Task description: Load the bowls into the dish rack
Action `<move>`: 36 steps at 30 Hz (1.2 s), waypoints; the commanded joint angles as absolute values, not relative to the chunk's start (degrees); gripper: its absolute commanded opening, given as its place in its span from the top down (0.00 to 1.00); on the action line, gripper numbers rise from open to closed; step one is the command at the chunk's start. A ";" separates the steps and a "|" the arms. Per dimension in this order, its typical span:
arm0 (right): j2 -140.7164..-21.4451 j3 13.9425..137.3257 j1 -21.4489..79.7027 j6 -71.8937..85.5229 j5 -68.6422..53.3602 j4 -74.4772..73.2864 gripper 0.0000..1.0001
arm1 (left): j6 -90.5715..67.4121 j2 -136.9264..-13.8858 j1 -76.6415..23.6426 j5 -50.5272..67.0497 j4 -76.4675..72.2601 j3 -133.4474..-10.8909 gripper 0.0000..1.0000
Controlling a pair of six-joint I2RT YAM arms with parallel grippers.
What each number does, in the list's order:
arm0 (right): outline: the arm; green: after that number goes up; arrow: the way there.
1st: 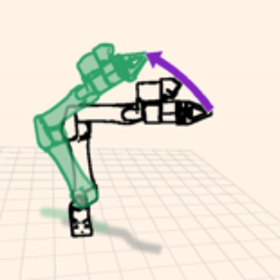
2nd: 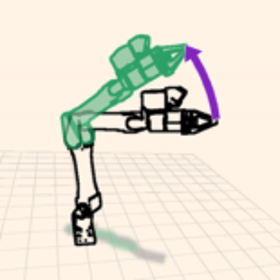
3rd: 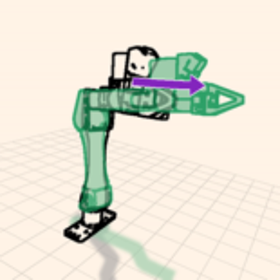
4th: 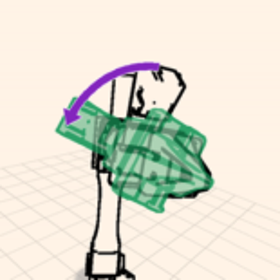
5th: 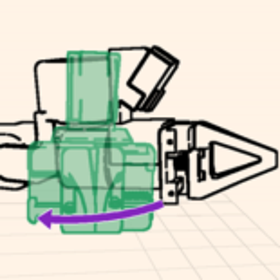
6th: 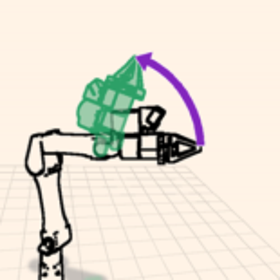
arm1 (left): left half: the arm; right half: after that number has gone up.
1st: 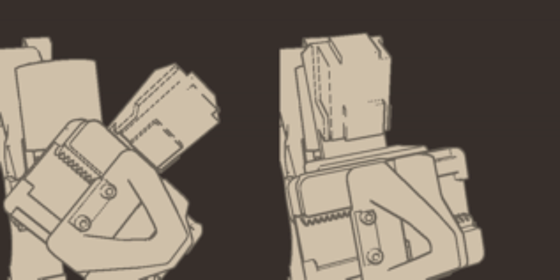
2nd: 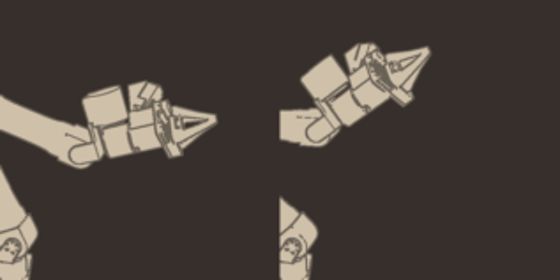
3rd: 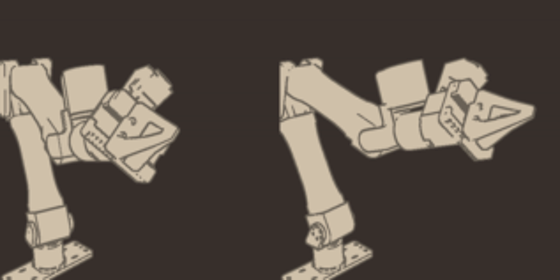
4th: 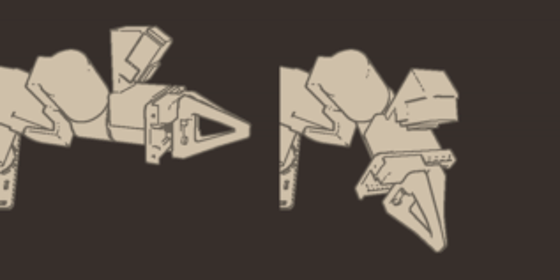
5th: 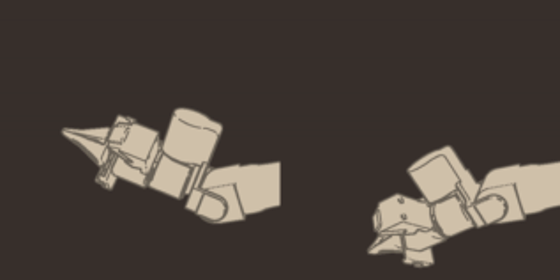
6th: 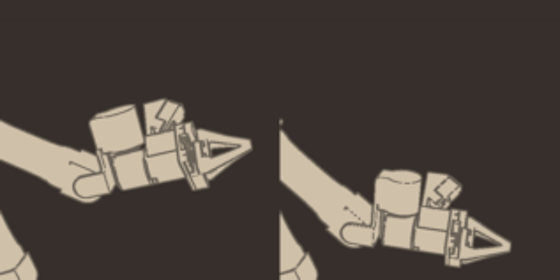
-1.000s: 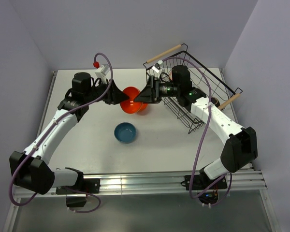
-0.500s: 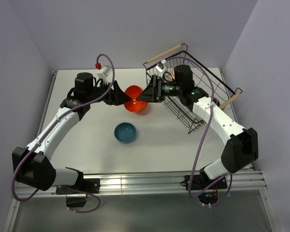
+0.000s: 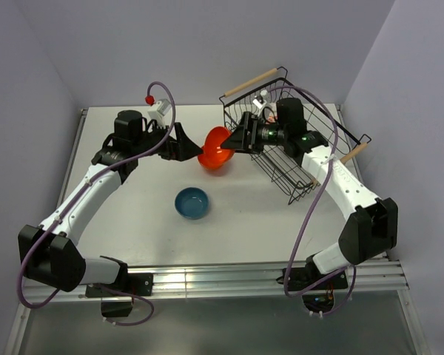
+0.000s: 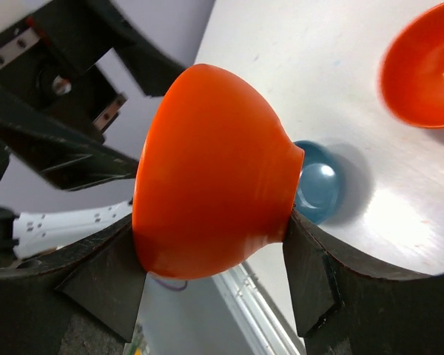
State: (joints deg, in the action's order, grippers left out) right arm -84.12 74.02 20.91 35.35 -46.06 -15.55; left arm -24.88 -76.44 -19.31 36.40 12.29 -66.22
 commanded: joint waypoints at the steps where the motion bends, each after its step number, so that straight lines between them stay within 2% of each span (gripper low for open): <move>1: -79.63 78.92 17.50 31.91 -42.63 -17.66 1.00 | -23.91 -75.67 -19.42 35.77 12.57 -69.34 0.01; 9: -76.55 84.80 9.76 23.58 -30.96 -22.49 1.00 | -23.47 -75.67 -19.42 35.25 12.92 -69.43 0.00; 13: -77.95 90.34 8.61 16.36 -17.00 -29.60 1.00 | -23.12 -75.41 -19.34 34.63 13.09 -69.52 0.00; 17: -81.12 94.64 8.61 10.38 -8.64 -36.11 1.00 | -22.85 -75.23 -19.34 34.10 13.45 -69.26 0.01; 21: -85.42 97.99 8.35 5.54 -4.58 -43.05 1.00 | -22.33 -74.88 -19.34 32.96 14.06 -68.82 0.00; 36: -95.26 100.28 8.35 -8.34 8.87 -53.86 1.00 | -22.85 -77.26 -19.34 23.56 20.21 -70.66 0.01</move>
